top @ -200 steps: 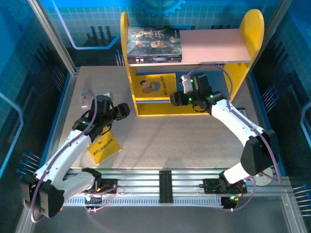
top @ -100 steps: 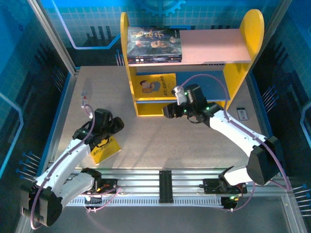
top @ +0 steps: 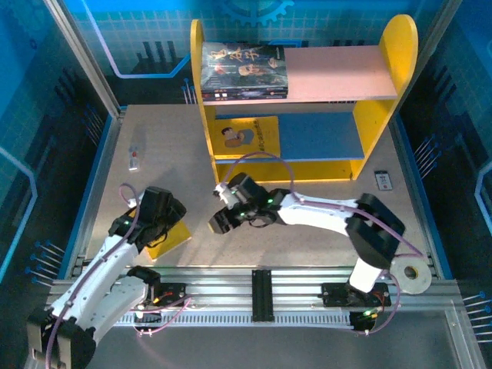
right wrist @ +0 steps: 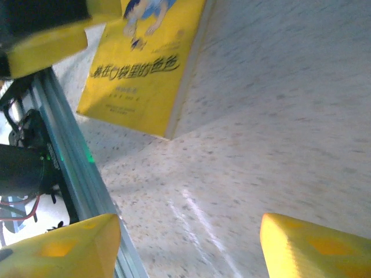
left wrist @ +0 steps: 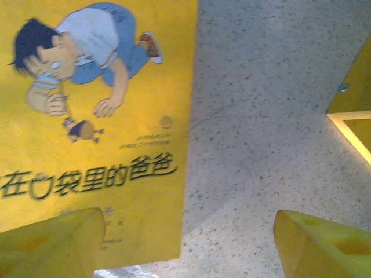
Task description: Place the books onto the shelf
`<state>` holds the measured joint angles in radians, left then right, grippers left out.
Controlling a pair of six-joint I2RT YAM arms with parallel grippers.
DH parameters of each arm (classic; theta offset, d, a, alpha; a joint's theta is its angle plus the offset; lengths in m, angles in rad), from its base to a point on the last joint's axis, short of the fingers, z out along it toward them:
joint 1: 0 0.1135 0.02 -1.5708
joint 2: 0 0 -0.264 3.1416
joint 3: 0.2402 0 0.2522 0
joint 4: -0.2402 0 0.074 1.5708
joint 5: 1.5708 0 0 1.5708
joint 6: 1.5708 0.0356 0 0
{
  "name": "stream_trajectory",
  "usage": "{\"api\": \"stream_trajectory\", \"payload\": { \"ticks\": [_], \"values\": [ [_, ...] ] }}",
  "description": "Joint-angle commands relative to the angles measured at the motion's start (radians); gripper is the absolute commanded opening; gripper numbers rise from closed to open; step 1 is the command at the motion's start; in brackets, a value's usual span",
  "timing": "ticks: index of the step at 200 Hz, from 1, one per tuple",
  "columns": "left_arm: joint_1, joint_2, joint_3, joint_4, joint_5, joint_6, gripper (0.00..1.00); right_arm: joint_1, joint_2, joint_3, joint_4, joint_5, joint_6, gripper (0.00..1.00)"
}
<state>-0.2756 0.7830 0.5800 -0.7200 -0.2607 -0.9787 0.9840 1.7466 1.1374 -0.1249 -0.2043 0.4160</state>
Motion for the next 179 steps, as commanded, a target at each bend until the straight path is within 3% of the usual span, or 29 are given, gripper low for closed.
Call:
{"api": "stream_trajectory", "payload": {
  "ticks": [1, 73, 123, 179],
  "values": [
    [0.010, -0.076, -0.007, -0.115, -0.052, -0.047, 0.78, 0.043, 0.091, 0.092, 0.049, -0.032, 0.044, 0.65],
    [0.010, -0.195, -0.087, -0.292, -0.072, -0.212, 0.78, 0.053, 0.286, 0.250, 0.061, -0.105, 0.080, 0.62],
    [0.010, -0.110, -0.101, -0.301, -0.105, -0.238, 0.79, 0.025, 0.306, 0.253, 0.057, -0.135, 0.074, 0.62],
    [0.010, -0.012, -0.165, -0.201, -0.074, -0.231, 0.80, -0.016, 0.281, 0.197, 0.083, -0.152, 0.081, 0.62]
  ]
}}
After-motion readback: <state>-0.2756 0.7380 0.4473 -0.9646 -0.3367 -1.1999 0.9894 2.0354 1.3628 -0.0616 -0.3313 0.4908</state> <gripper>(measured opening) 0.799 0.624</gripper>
